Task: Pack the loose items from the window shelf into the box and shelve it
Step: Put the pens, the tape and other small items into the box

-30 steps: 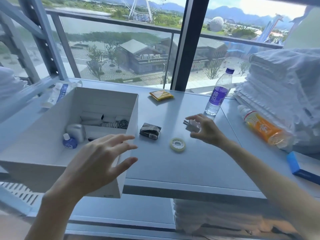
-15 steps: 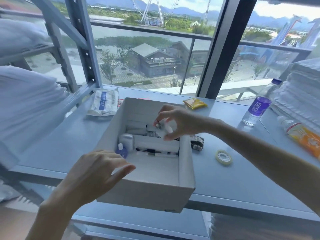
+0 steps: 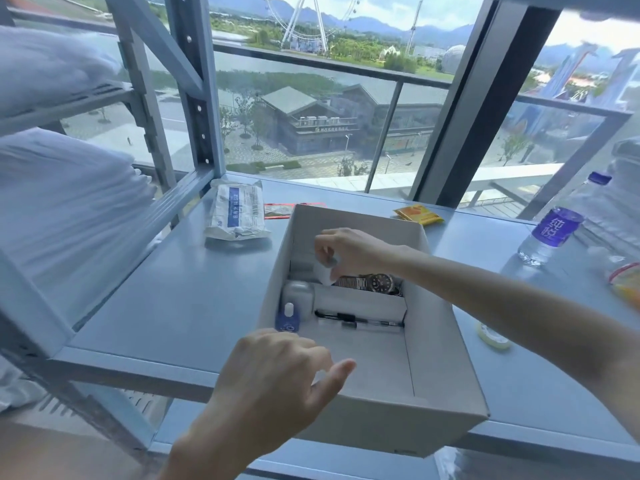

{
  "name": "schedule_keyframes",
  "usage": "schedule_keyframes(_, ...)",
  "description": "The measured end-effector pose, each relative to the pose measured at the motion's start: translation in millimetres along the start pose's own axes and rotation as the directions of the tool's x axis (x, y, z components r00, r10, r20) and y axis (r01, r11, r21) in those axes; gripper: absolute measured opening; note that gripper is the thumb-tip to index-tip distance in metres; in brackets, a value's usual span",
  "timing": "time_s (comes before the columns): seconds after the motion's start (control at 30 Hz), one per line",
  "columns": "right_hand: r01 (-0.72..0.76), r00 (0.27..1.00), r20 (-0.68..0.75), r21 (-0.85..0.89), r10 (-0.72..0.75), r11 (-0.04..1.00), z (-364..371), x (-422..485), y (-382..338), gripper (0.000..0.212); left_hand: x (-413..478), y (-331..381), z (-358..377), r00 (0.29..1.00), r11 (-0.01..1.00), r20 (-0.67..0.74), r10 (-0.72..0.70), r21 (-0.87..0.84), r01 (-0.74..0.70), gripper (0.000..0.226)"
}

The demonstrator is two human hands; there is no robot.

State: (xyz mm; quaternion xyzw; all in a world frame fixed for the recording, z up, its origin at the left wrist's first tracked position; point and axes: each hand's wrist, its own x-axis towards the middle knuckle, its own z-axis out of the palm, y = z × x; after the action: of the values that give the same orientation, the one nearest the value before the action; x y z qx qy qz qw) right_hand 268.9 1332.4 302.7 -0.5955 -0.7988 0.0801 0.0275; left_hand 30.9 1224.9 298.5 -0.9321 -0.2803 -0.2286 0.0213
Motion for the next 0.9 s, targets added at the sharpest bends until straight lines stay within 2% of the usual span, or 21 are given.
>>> schedule_keyframes(0.2,0.072,0.995,-0.073,0.139,-0.063,0.988,11.6,19.9,4.6,0.017,1.4,-1.4,-0.7,1.0,1.0,-0.02,0.019,-0.008,-0.019,0.049)
schedule_keyframes(0.33,0.07,0.995,-0.079,0.038,-0.067,0.997,14.3,26.5,9.7,0.006,2.7,-2.0,-1.1,0.999,1.0,-0.023,0.023,-0.003,-0.023,0.05)
schedule_keyframes(0.47,-0.013,0.997,-0.083,-0.041,0.01,0.999,16.6,26.8,6.4,0.013,3.0,-1.6,-2.6,1.0,1.0,-0.022,0.01,0.007,-0.01,0.049)
schedule_keyframes(0.57,-0.096,0.995,-0.029,-0.119,0.093,0.988,20.2,27.4,4.1,0.024,2.5,-1.7,-2.0,0.999,1.0,-0.035,0.007,0.012,-0.006,0.049)
schedule_keyframes(0.67,-0.098,0.995,-0.012,-0.101,0.097,0.99,7.9,17.6,3.9,0.03,2.8,-1.2,-2.0,0.999,1.0,-0.044,-0.011,-0.018,0.01,0.061)
schedule_keyframes(0.8,-0.041,0.978,-0.198,0.088,0.057,0.995,-30.1,-32.3,10.2,0.022,4.6,-0.5,2.3,1.0,0.999,-0.025,0.003,-0.05,-0.005,0.062)
schedule_keyframes(0.9,-0.027,0.933,-0.353,0.13,0.072,0.991,-46.1,-90.5,21.4,0.012,19.0,16.2,2.4,0.999,0.995,-0.038,0.015,-0.098,-0.019,0.044)
